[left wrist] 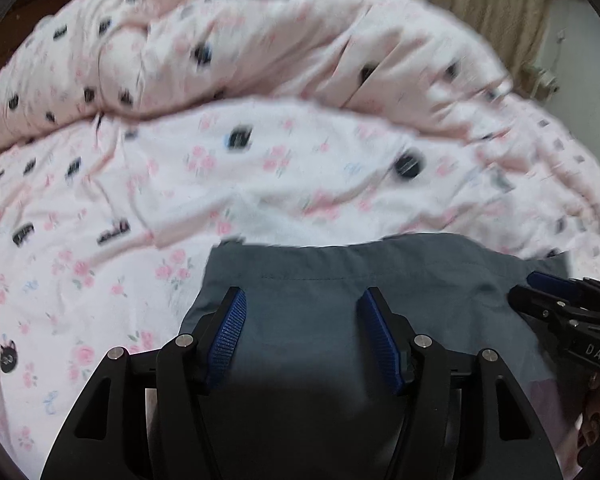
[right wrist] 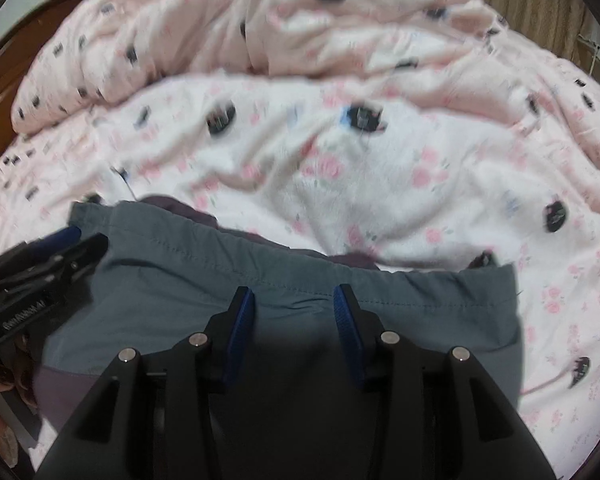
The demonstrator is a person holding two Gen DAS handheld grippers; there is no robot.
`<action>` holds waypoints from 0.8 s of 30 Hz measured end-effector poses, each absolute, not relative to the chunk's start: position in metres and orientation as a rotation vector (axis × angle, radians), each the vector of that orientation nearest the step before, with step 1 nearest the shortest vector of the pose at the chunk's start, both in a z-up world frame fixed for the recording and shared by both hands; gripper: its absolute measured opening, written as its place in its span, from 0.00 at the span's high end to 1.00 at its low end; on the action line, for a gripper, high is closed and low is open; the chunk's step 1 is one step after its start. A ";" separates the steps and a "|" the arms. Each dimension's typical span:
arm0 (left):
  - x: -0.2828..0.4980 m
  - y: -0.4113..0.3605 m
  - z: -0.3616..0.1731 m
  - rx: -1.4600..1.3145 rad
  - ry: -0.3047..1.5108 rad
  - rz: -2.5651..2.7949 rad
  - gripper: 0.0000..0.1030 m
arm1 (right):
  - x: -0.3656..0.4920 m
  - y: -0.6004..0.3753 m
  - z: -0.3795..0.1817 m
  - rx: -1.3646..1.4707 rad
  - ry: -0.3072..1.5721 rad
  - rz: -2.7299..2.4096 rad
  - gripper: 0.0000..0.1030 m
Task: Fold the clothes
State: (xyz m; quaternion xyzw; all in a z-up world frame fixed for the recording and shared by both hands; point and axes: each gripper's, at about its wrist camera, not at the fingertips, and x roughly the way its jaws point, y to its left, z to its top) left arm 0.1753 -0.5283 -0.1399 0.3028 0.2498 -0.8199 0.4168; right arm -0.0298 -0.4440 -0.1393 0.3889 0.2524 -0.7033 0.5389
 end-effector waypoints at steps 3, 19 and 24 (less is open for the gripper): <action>0.182 -0.500 -0.118 0.694 0.542 -2.134 0.46 | -0.019 -0.415 -0.114 0.860 0.482 -1.672 0.58; 0.184 -0.456 -0.164 0.826 0.516 -2.177 0.45 | 0.043 -0.359 -0.156 0.840 0.481 -1.735 0.52; 0.180 -0.453 -0.167 0.850 0.497 -2.161 0.45 | 0.039 -0.361 -0.165 0.867 0.487 -1.728 0.52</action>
